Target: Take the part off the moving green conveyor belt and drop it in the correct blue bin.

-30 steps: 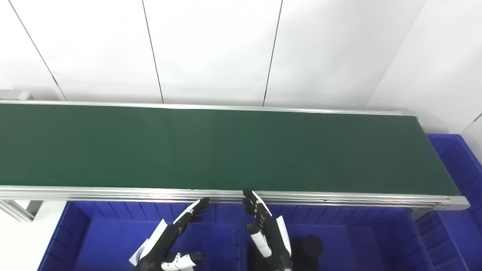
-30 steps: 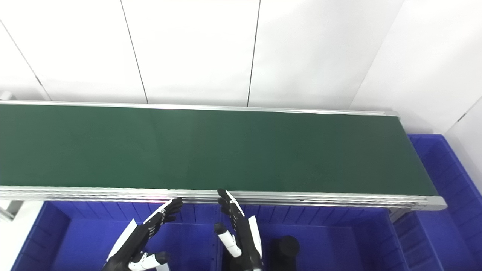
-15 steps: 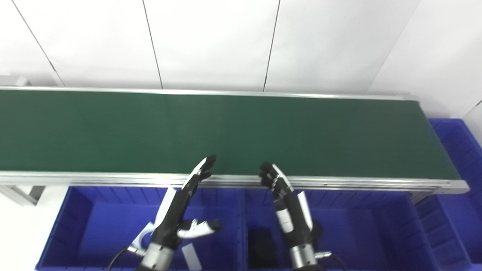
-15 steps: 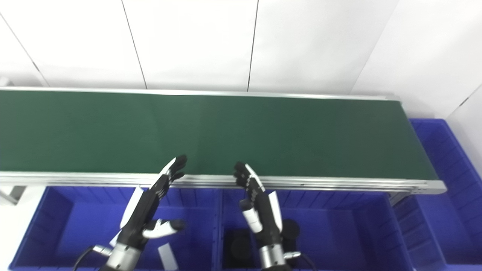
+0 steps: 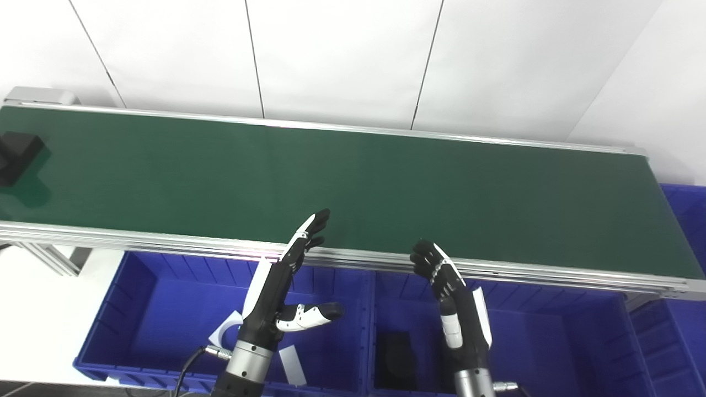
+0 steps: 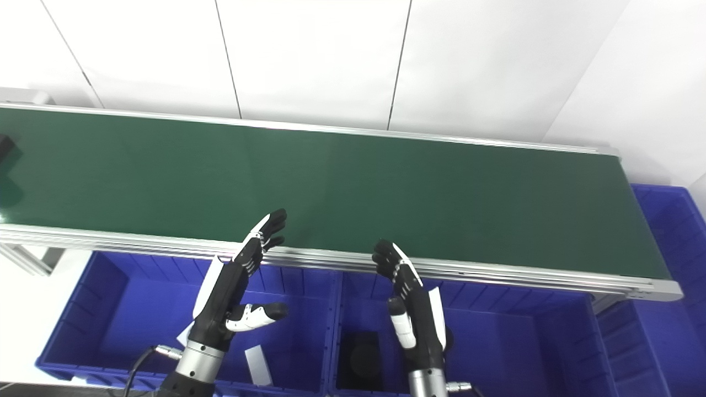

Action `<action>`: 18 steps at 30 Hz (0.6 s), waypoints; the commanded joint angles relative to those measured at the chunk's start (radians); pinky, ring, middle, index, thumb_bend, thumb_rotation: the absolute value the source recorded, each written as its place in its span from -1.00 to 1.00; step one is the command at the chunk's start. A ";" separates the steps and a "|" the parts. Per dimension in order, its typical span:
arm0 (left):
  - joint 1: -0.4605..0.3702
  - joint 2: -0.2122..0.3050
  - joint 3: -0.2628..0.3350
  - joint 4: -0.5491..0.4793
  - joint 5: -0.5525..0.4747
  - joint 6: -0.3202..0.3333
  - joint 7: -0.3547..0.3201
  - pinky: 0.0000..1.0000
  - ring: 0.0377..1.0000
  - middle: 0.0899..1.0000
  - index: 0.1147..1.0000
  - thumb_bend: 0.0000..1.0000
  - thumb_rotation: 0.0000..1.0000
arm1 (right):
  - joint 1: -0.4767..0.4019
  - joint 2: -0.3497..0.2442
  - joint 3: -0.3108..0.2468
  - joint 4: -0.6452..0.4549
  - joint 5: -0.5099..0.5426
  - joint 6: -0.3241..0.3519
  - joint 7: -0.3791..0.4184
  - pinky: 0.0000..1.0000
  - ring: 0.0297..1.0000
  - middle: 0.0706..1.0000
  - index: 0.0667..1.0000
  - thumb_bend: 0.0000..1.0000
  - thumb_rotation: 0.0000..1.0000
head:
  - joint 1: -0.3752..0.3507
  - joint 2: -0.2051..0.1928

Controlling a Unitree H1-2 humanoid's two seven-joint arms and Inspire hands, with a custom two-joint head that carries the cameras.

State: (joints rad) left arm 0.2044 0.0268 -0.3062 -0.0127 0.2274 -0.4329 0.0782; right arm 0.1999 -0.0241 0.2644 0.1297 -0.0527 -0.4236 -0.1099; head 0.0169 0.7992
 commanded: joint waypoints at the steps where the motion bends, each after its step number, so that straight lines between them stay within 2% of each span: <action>1: -0.001 -0.011 0.003 -0.020 0.007 -0.034 0.009 0.70 0.82 0.84 0.79 0.69 0.48 | -0.003 0.013 -0.007 -0.042 0.008 -0.046 0.016 0.62 0.65 0.66 0.69 0.67 0.94 | -0.002 -0.004; 9: 0.015 -0.032 0.023 -0.052 -0.017 -0.001 -0.014 0.74 0.81 0.81 0.76 0.71 0.46 | 0.006 0.018 -0.016 -0.052 -0.006 -0.046 0.020 0.61 0.64 0.66 0.68 0.66 0.94 | -0.009 0.005; 11: 0.018 -0.036 0.028 -0.055 -0.018 0.007 -0.018 0.73 0.81 0.80 0.75 0.71 0.45 | 0.005 0.017 -0.016 -0.050 -0.014 -0.046 0.015 0.61 0.65 0.66 0.69 0.67 0.94 | -0.035 0.003; 15: 0.016 -0.026 0.037 -0.056 -0.038 -0.001 -0.037 0.73 0.81 0.79 0.74 0.69 0.44 | 0.003 0.028 -0.008 -0.047 -0.047 -0.046 -0.014 0.62 0.66 0.69 0.70 0.68 0.96 | -0.132 0.000; 16: 0.017 -0.020 0.041 -0.060 -0.047 -0.001 -0.043 0.74 0.81 0.80 0.75 0.67 0.43 | 0.003 0.034 -0.004 -0.045 -0.053 -0.046 -0.020 0.62 0.66 0.69 0.69 0.69 0.96 | -0.189 -0.008; 17: 0.019 -0.016 0.046 -0.066 -0.052 0.002 -0.048 0.73 0.81 0.79 0.74 0.67 0.42 | 0.003 0.039 0.001 -0.042 -0.058 -0.046 -0.026 0.62 0.67 0.69 0.69 0.69 0.95 | -0.202 -0.010; 18: 0.024 -0.011 0.052 -0.078 -0.062 0.009 -0.055 0.73 0.81 0.79 0.74 0.67 0.42 | 0.002 0.048 0.008 -0.036 -0.069 -0.046 -0.037 0.62 0.67 0.69 0.69 0.69 0.95 | -0.275 -0.022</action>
State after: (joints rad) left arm 0.2305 0.0077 -0.2602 -0.0437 0.1829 -0.4172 0.0323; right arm 0.2101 0.0001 0.2583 0.1090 -0.1071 -0.4237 -0.1311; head -0.1855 0.7885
